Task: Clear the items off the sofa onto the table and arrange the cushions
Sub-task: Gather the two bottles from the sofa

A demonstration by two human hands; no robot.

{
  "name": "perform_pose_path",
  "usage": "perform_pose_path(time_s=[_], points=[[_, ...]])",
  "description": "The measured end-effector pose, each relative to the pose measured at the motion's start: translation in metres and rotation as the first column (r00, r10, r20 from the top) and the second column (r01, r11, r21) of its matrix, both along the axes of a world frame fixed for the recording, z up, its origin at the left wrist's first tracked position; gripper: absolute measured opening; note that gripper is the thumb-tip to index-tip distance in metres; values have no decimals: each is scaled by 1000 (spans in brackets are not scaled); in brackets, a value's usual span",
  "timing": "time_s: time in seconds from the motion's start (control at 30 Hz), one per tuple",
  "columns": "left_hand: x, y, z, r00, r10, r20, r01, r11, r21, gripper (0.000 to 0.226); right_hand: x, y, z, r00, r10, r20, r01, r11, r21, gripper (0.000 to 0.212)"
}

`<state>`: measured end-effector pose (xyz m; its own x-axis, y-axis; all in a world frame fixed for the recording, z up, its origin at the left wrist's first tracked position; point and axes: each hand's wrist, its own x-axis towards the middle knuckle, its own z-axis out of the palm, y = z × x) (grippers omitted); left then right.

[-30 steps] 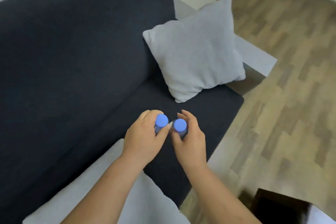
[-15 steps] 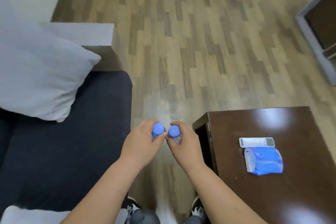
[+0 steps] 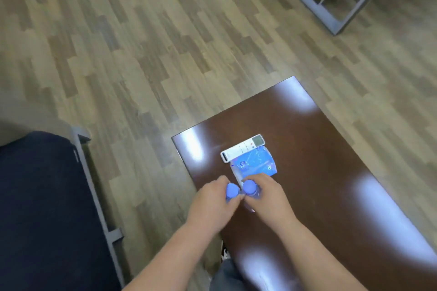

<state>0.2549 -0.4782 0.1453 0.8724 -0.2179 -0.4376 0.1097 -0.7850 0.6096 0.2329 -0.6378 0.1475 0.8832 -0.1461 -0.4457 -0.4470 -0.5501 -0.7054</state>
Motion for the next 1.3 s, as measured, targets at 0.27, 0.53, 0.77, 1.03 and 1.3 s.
perform_pose_path(time_s=[0.27,0.53,0.77,1.03,1.3], points=[[-35,-95,-31,999,-1,-36,2,1000,29,37,-30,-83,-38,993,-119,24,119,993,-5,29],[-38,-128,-48,996,56,-72,-57,998,-6,31,-16,-108,-59,983,-181,13,181,983,-30,25],[-40,-137,-53,993,94,-66,-96,995,-24,30,-12,-112,-61,976,-217,0,217,976,-3,32],[-37,-133,-57,998,52,25,-51,998,-20,22,-17,-111,-62,982,-186,-25,185,982,-29,37],[-41,-125,-60,999,-16,35,18,999,-33,21,-18,-108,-54,979,-201,-31,200,979,-30,40]])
